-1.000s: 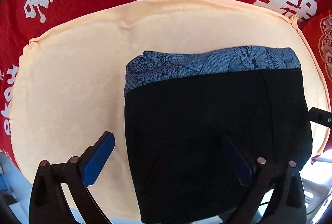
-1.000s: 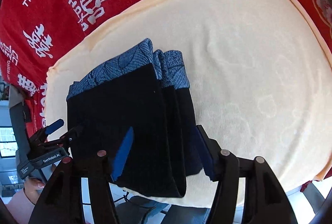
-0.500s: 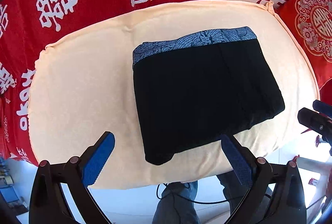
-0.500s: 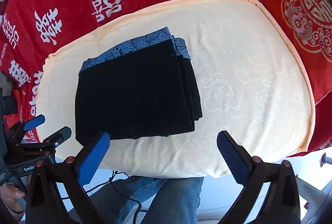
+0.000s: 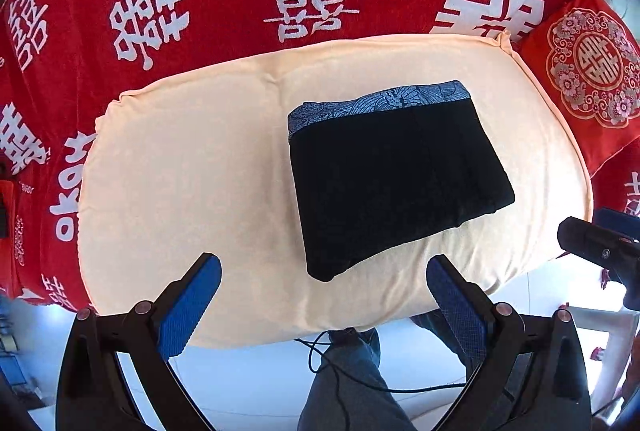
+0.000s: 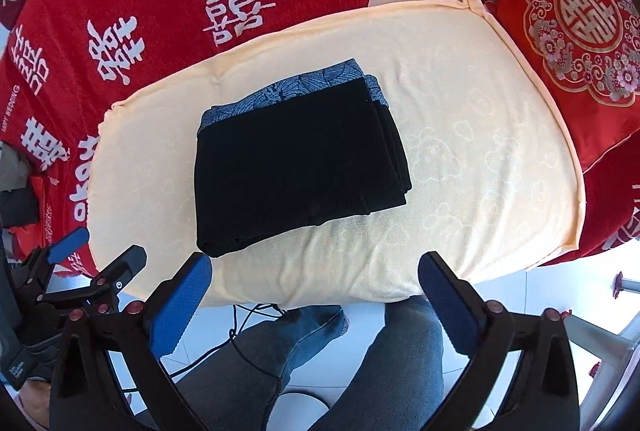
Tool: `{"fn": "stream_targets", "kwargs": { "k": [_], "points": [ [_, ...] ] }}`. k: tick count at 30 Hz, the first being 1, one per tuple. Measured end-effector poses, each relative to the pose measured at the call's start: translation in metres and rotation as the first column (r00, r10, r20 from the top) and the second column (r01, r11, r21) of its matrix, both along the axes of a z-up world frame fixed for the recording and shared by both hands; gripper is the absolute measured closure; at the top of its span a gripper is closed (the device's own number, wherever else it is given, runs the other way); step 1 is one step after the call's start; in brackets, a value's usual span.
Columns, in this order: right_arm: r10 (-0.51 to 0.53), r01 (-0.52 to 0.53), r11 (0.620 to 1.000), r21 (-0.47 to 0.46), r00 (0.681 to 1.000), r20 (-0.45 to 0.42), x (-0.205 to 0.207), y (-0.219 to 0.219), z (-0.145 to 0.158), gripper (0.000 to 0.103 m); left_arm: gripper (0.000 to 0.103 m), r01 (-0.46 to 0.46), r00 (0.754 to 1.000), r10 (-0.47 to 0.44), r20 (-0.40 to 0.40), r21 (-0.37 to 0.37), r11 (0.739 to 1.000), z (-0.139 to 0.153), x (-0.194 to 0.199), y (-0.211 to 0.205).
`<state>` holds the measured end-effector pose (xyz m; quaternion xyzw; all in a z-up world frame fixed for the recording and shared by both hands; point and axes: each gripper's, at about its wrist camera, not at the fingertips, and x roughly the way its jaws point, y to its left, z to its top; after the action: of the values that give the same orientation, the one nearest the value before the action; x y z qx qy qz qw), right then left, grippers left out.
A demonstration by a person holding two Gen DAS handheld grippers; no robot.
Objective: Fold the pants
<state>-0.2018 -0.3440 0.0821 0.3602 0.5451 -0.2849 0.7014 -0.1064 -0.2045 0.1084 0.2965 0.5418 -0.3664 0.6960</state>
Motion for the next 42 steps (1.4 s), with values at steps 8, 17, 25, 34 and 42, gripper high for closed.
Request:
{"fn": "stream_targets", "kwargs": {
  "k": [8,17,25,34,42],
  "points": [
    [0.071,-0.071,0.998,-0.001,0.998,0.001,-0.002,0.001,0.016,0.000,0.000,-0.007,0.999,0.006,0.032,0.022,1.000,0.015,-0.009,0.010],
    [0.116,-0.117,0.993,-0.023,0.993,-0.036,-0.032,-0.014,0.033,0.000,0.000,-0.021,0.997,0.019,0.069,0.039,0.999,0.039,-0.045,0.001],
    [0.185,-0.188,0.980,-0.065,0.982,-0.041,-0.021,-0.023,0.047,0.000,0.000,-0.107,0.991,0.104,0.088,0.033,0.994,0.061,-0.050,0.002],
    [0.284,-0.290,0.951,-0.108,0.956,-0.067,-0.008,-0.016,0.053,0.000,0.000,-0.108,0.989,0.102,0.104,0.050,0.993,0.066,-0.057,-0.004],
    [0.282,-0.288,0.952,-0.100,0.957,-0.067,-0.009,-0.019,0.052,0.000,0.000,-0.113,0.989,0.106,0.105,0.059,0.992,0.067,-0.060,-0.008]
  ]
}}
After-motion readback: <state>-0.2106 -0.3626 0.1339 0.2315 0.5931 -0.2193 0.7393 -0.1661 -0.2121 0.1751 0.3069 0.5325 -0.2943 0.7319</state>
